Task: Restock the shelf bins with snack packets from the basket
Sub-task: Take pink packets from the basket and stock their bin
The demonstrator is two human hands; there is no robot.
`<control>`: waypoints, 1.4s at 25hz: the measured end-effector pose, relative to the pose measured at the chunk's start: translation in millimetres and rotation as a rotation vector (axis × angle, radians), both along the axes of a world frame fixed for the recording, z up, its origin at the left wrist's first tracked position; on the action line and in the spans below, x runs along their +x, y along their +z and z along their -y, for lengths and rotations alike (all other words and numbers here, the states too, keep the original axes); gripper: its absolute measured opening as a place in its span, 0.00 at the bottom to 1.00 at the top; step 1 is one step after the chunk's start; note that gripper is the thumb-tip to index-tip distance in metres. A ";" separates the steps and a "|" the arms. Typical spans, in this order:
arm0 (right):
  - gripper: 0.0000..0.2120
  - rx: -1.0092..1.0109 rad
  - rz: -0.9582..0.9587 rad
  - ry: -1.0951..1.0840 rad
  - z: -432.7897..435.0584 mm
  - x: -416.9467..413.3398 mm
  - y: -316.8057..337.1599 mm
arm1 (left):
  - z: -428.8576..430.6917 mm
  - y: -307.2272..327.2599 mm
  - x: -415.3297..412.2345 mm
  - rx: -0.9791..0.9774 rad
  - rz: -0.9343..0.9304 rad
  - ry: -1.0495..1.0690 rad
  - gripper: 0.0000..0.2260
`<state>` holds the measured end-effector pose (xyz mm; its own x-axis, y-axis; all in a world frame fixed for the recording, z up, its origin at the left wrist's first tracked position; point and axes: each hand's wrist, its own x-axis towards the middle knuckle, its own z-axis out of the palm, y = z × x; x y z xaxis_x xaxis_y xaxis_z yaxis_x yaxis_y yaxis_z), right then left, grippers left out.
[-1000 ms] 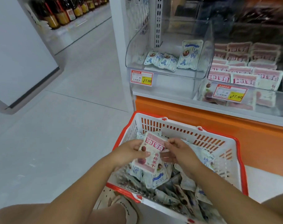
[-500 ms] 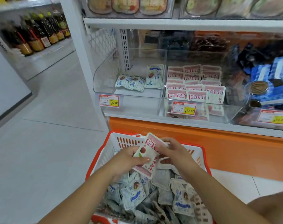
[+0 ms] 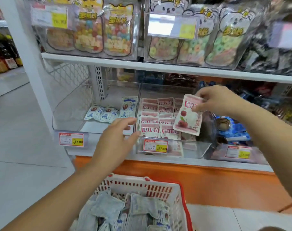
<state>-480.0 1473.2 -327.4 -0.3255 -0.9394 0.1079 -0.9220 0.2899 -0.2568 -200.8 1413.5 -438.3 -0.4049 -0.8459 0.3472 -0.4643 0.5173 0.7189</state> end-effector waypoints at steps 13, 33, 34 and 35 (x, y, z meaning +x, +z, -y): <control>0.16 0.711 -0.702 0.114 77.4 -8.9 -87.6 | 43.5 -29.4 -1.4 -0.145 0.255 -0.023 0.21; 0.27 0.347 -0.254 0.191 61.1 15.8 -116.5 | 49.0 -37.5 2.1 -0.163 0.270 -0.070 0.22; 0.26 0.354 -0.247 0.179 61.6 14.1 -117.0 | 48.6 -37.3 2.1 -0.168 0.274 -0.071 0.22; 0.26 0.353 -0.245 0.173 62.0 12.8 -116.2 | 48.8 -37.6 2.2 -0.170 0.278 -0.072 0.22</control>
<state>-467.2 1411.2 -443.6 -0.1656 -0.9706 -0.1745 -0.9857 0.1572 0.0611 -198.6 1364.7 -475.9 -0.5609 -0.7511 0.3482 -0.5884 0.6576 0.4704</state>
